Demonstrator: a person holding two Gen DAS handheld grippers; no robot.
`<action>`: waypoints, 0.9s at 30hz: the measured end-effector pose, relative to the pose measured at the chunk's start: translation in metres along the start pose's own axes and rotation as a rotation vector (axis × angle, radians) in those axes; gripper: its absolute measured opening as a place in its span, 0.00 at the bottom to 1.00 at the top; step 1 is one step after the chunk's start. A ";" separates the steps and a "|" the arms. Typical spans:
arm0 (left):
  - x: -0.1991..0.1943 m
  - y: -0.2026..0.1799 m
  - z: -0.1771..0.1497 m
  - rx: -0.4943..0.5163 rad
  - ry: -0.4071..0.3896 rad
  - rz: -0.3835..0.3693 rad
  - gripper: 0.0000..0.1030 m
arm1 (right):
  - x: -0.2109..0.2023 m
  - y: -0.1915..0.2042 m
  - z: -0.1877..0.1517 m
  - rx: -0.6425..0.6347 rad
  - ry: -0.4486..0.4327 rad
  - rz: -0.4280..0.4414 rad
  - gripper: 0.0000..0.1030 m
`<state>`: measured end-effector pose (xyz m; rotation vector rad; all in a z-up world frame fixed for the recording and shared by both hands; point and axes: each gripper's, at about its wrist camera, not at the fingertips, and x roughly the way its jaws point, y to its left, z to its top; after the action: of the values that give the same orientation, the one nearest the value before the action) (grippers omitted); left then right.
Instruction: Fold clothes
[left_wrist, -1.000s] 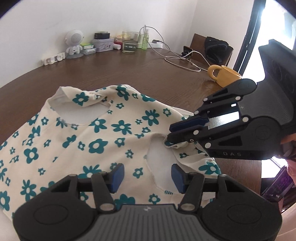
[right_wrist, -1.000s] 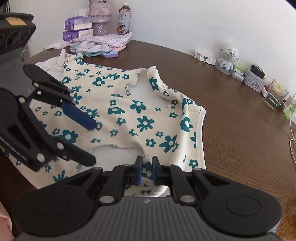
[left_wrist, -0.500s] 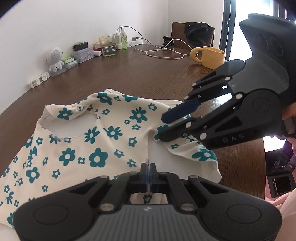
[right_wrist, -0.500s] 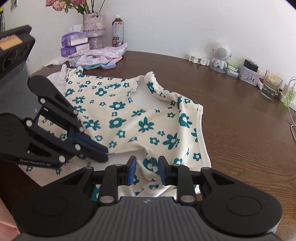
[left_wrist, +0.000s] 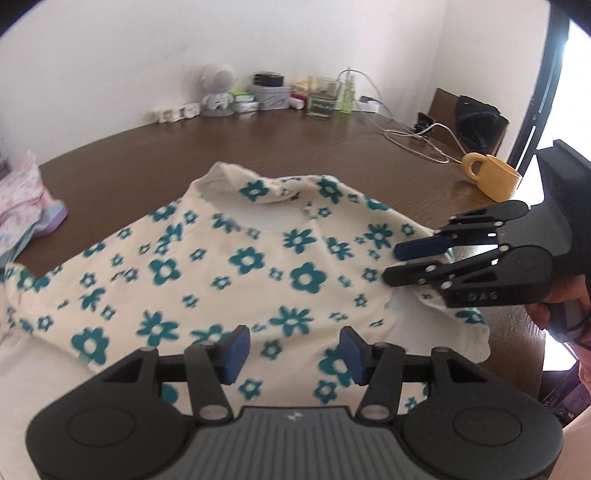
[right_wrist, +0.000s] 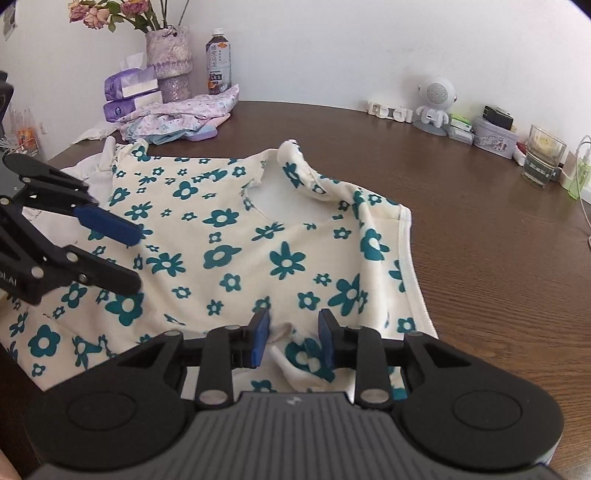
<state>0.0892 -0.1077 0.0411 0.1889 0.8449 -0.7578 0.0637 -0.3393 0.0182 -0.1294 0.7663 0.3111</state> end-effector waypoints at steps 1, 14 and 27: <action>-0.002 0.004 -0.005 -0.010 0.005 -0.005 0.51 | -0.001 -0.002 0.000 0.014 0.003 -0.005 0.32; -0.037 0.019 -0.040 -0.047 -0.014 -0.019 0.53 | -0.003 0.043 0.006 -0.017 -0.001 0.081 0.32; -0.094 0.034 -0.088 -0.106 -0.002 0.091 0.66 | -0.043 0.061 -0.027 0.049 0.055 0.173 0.27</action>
<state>0.0189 0.0053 0.0468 0.1318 0.8664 -0.6263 -0.0027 -0.2974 0.0288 -0.0255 0.8406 0.4546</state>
